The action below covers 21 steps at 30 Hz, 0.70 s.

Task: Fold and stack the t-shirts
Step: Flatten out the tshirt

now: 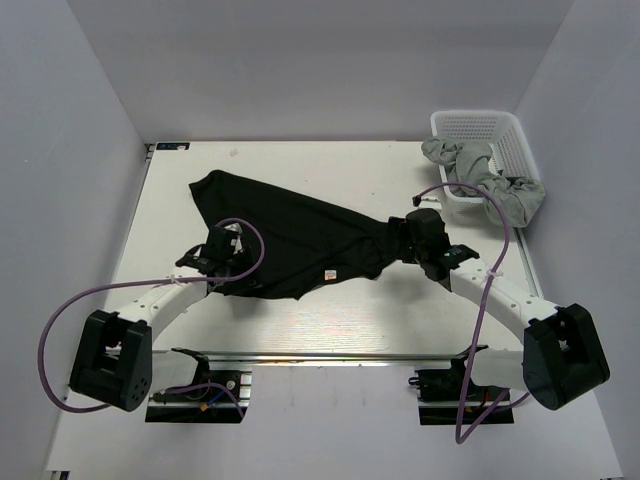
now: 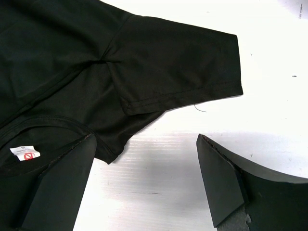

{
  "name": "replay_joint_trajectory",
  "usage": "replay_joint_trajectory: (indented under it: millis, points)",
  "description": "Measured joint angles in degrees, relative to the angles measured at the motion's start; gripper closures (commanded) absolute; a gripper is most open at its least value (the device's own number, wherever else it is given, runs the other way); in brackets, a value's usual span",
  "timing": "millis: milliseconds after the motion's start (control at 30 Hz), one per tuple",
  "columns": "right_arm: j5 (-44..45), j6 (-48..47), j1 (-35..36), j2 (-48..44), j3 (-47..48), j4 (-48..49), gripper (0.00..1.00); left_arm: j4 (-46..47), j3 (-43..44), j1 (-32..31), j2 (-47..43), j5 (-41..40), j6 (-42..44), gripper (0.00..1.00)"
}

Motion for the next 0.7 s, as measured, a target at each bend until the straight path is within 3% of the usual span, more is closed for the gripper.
replay_joint_trajectory:
  millis: [133, 233, 300, 367, 700]
  points:
    - [-0.39, -0.09, -0.26, 0.09, 0.0, 0.0, 0.1, 0.26, 0.42, 0.0, 1.2, -1.53, -0.02, 0.44]
    - [-0.48, -0.13, -0.37, 0.09, 0.0, 0.0, 0.1, 0.5, 0.55, 0.0, 2.47, -2.34, -0.04, 0.56]
    - [-0.66, -0.13, -0.42, 0.09, 0.0, 0.0, 0.1, 0.7, 0.61, 0.0, 3.23, -2.56, -0.11, 0.74]
    - [-0.81, -0.15, -0.42, 0.09, 0.0, 0.0, 0.1, 0.96, 0.76, 0.0, 3.72, -2.56, -0.15, 0.98]
    - [2.6, 1.22, -1.27, 1.18, 0.0, -0.92, 0.1, 1.57, 1.68, -0.15, -0.39, 0.04, 0.72, 1.0]
